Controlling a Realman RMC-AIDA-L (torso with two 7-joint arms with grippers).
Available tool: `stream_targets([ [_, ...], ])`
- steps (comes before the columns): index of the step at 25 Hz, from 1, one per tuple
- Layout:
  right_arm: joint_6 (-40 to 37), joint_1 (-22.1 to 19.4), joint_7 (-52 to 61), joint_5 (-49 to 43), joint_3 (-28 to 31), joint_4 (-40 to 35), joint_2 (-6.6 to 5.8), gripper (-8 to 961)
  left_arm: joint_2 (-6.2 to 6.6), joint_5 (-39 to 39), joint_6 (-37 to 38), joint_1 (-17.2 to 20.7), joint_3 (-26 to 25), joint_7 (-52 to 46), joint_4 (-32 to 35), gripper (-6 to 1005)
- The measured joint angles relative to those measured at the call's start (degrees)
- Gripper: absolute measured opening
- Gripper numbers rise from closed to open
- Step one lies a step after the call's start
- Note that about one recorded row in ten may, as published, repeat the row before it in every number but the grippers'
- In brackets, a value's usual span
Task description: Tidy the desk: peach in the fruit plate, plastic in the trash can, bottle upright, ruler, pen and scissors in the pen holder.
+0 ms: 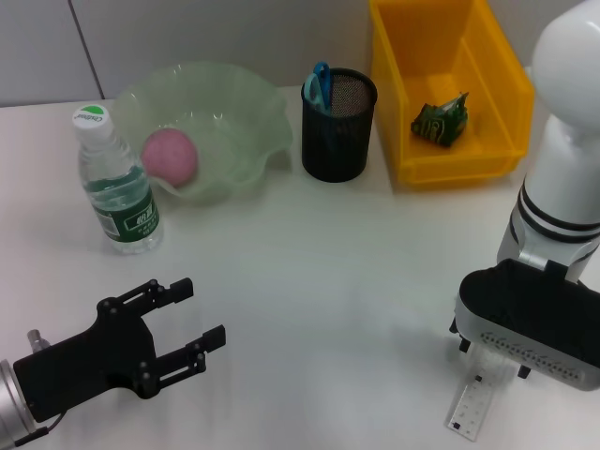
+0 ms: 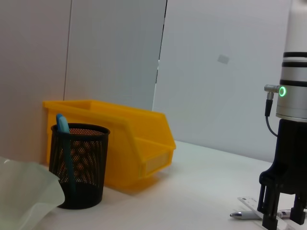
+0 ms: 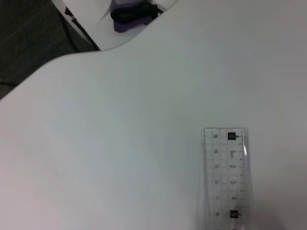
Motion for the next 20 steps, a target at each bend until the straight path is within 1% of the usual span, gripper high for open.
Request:
stream_targets([
  [20,1.7,-0.9,0.1,-0.6,-0.5,0.2,0.07,663,0.0,-0.5,-0.3,0.2,0.0,0.0,-0.1,740],
])
